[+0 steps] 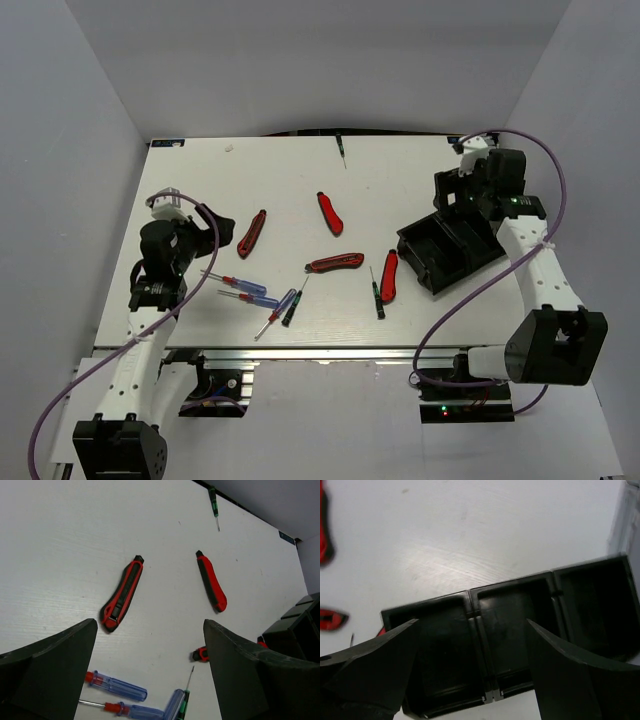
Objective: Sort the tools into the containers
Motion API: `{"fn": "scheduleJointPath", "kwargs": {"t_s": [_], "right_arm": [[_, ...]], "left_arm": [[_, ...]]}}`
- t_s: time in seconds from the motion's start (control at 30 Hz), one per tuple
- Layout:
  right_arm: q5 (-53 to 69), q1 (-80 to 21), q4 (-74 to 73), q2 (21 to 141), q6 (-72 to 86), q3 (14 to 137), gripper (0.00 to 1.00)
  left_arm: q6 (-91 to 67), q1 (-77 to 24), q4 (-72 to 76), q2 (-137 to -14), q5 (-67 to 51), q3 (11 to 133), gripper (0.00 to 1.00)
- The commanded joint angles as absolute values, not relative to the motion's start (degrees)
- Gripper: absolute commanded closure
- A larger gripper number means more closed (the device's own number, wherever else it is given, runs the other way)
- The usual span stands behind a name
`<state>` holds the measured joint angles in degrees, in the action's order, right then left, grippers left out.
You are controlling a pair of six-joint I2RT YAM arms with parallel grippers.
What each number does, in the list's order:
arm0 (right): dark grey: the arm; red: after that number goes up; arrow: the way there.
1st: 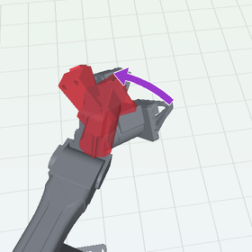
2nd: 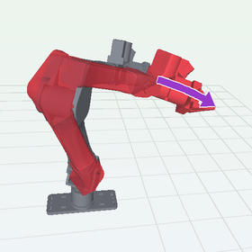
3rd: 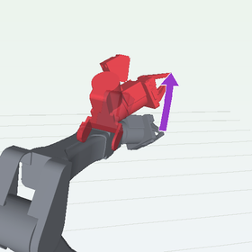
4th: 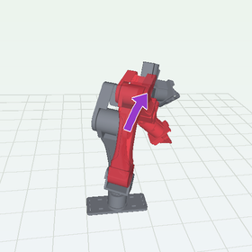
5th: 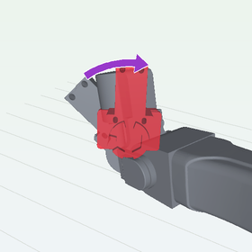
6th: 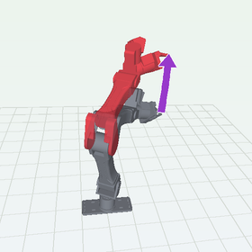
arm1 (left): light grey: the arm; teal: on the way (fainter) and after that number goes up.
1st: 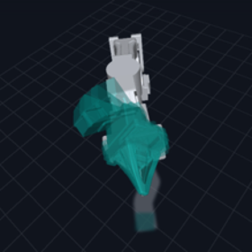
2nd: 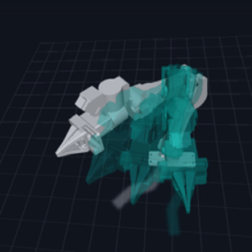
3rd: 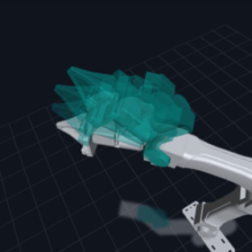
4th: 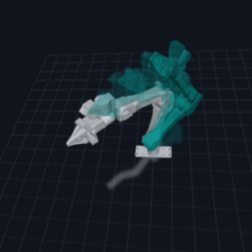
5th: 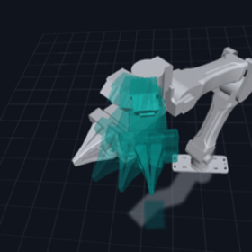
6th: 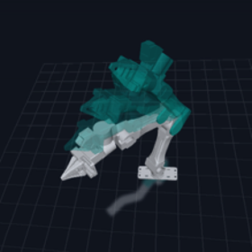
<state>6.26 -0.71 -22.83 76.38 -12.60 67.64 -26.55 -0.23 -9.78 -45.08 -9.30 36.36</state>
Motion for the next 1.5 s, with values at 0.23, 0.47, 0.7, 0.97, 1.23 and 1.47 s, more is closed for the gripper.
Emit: {"fn": "scheduleJointPath", "kwargs": {"t_s": [0.23, 0.47, 0.7, 0.97, 1.23, 1.47], "right_arm": [[43.32, -15.8, -47.96, 68.03, -79.01, 58.72, 0.11], [44.57, -25.92, -57.56, 77.58, -104.27, 57.65, 0.12], [30.86, -32.25, -60.48, 90.17, -109.17, 61.61, 0.21], [20.85, -32.52, -58.43, 93.6, -113.11, 64.86, 0.25], [12.41, -32.08, -58.45, 97.46, -119.17, 65.66, 0.31], [9.67, -31.38, -55.64, 100.19, -120.23, 64.34, 0.33]], "left_arm": [[-28.65, -0.26, -12.48, -43.33, -13.36, 34.45, 0.02], [-29.0, -0.26, -13.8, -42.1, -14.68, 33.49, 0.02], [-29.53, -0.18, -16.78, -40.43, -15.91, 32.17, 0.02], [-30.23, -0.26, -18.46, -39.11, -15.47, 31.2, 0.02], [-30.24, -0.26, -18.19, -40.6, -16.08, 31.37, 0.02], [-29.88, -0.26, -18.11, -41.04, -16.7, 31.64, 0.02]]}}
